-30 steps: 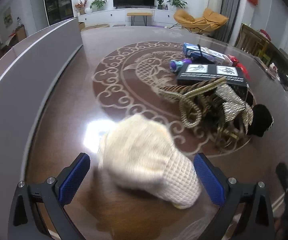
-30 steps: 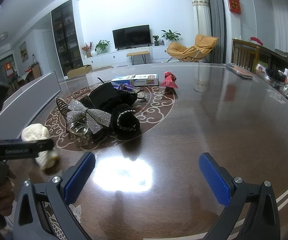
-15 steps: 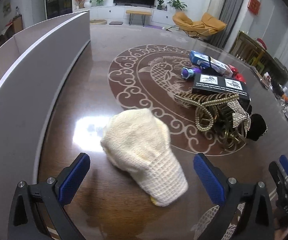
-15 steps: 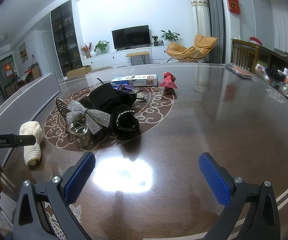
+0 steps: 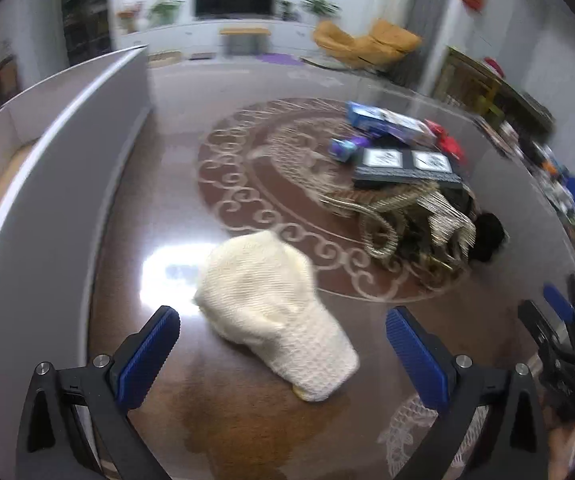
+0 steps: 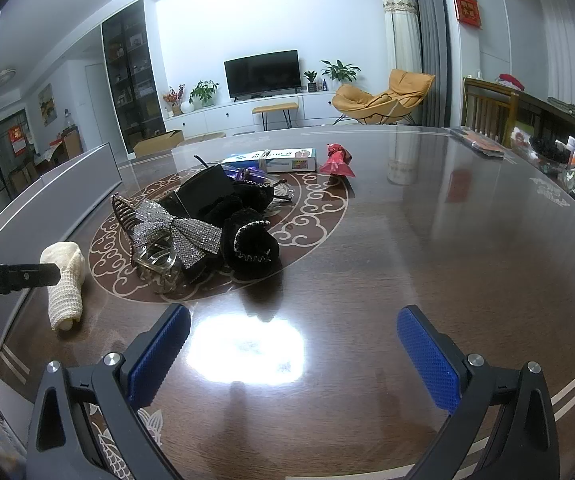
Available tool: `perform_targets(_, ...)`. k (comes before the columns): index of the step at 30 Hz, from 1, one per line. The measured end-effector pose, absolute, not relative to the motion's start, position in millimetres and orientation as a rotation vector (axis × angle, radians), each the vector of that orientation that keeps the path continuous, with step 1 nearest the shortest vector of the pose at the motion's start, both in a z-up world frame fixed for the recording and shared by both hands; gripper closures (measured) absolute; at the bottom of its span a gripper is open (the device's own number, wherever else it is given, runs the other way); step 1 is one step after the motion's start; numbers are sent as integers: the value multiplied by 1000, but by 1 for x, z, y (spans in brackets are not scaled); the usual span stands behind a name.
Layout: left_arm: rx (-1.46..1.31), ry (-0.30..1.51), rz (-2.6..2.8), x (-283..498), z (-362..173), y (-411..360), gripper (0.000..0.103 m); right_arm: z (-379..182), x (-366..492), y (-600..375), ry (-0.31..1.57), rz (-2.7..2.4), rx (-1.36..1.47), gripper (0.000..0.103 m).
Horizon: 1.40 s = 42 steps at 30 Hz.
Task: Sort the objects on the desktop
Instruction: 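Position the open left tool fingers around the cream glove's cuff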
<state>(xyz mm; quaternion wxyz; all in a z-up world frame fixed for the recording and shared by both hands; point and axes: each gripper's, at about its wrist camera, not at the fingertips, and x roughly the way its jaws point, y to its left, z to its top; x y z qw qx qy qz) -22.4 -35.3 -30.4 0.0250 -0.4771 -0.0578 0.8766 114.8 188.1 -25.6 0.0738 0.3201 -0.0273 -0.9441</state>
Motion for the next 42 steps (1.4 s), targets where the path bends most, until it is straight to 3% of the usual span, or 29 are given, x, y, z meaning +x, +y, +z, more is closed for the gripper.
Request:
perform_targets(14, -1434, 306, 2561, 0, -22, -9, 0, -27, 115, 188, -80, -2834, 964, 0)
perform_targets(26, -1467, 497, 2487, -31, -38, 9, 0, -27, 115, 190, -81, -2836, 963, 0)
perform_targets(36, -1478, 231, 2693, -38, -28, -18, 0, -27, 115, 191, -82, -2836, 960, 0)
perform_targets(39, -1551, 75, 2676, -45, -42, -33, 0, -27, 115, 191, -83, -2836, 960, 0)
perform_targets(42, -1616, 38, 2678, -49, -58, -41, 0, -27, 115, 191, -83, -2836, 960, 0)
